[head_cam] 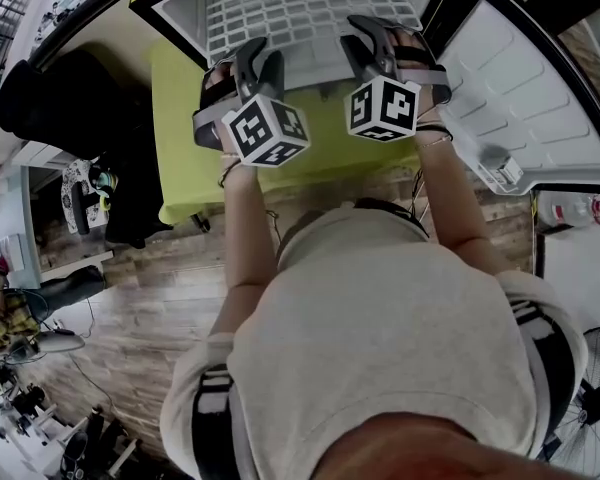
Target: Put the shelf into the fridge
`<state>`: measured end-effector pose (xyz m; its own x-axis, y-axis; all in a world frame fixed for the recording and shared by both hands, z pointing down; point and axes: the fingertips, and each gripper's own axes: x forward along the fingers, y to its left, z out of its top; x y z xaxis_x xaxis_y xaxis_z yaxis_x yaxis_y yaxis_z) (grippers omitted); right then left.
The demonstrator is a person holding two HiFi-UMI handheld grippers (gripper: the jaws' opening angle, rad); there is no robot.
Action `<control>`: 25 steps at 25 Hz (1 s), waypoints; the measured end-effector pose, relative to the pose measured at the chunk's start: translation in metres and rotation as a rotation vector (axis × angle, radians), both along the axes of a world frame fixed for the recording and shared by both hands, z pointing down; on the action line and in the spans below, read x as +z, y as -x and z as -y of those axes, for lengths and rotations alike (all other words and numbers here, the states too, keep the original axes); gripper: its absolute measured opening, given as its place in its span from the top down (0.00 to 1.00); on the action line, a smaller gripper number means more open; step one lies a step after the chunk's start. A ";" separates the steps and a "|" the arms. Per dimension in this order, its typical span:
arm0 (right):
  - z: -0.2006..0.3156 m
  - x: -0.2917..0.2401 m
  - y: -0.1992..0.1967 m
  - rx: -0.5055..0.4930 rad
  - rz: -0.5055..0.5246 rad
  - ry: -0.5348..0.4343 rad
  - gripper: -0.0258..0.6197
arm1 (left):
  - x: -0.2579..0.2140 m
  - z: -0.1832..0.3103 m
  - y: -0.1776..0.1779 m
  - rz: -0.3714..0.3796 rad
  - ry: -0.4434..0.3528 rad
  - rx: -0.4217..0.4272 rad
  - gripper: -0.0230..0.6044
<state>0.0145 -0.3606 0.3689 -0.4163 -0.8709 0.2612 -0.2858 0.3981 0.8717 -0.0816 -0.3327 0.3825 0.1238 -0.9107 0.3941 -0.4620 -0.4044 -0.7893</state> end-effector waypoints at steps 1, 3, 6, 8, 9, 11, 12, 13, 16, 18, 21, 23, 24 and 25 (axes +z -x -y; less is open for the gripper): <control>-0.002 -0.001 0.000 0.002 0.003 -0.002 0.74 | 0.000 -0.002 0.000 -0.003 -0.001 0.002 0.76; -0.005 -0.001 0.000 0.004 0.007 -0.005 0.75 | 0.000 -0.005 0.001 -0.008 -0.004 0.001 0.77; -0.009 0.001 0.000 0.002 0.008 -0.005 0.77 | 0.001 -0.007 0.003 -0.006 -0.012 -0.010 0.82; -0.010 0.002 0.000 0.003 0.009 -0.001 0.78 | -0.001 -0.008 0.005 -0.004 -0.021 -0.014 0.86; -0.011 0.003 0.001 0.003 0.011 0.004 0.79 | -0.002 -0.008 0.006 -0.004 -0.022 -0.016 0.88; -0.012 0.004 0.002 0.000 0.016 0.016 0.84 | -0.002 -0.008 0.007 0.001 -0.021 -0.017 0.88; -0.012 0.004 0.002 -0.002 0.018 0.020 0.84 | -0.002 -0.008 0.007 0.003 -0.021 -0.018 0.88; -0.013 0.004 0.002 -0.005 0.018 0.024 0.84 | -0.002 -0.008 0.007 0.002 -0.022 -0.019 0.88; -0.012 0.004 0.003 -0.013 0.019 0.041 0.84 | -0.002 -0.007 0.007 -0.015 -0.014 -0.025 0.88; -0.011 0.005 0.003 -0.017 0.023 0.048 0.84 | -0.002 -0.006 0.007 -0.025 -0.008 -0.029 0.88; -0.010 0.005 0.004 -0.021 0.048 0.054 0.84 | -0.001 -0.005 0.007 -0.027 -0.008 -0.036 0.88; -0.008 0.006 0.004 -0.020 0.059 0.058 0.84 | 0.000 -0.003 0.007 -0.027 -0.009 -0.041 0.88; -0.006 0.006 0.004 -0.018 0.059 0.060 0.84 | 0.000 -0.001 0.007 -0.028 -0.009 -0.043 0.88; -0.004 0.006 0.004 -0.016 0.059 0.061 0.84 | 0.000 0.001 0.007 -0.029 -0.009 -0.045 0.88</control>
<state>0.0107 -0.3565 0.3751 -0.4459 -0.8475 0.2879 -0.3292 0.4544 0.8278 -0.0888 -0.3333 0.3826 0.0941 -0.9190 0.3828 -0.5021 -0.3759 -0.7789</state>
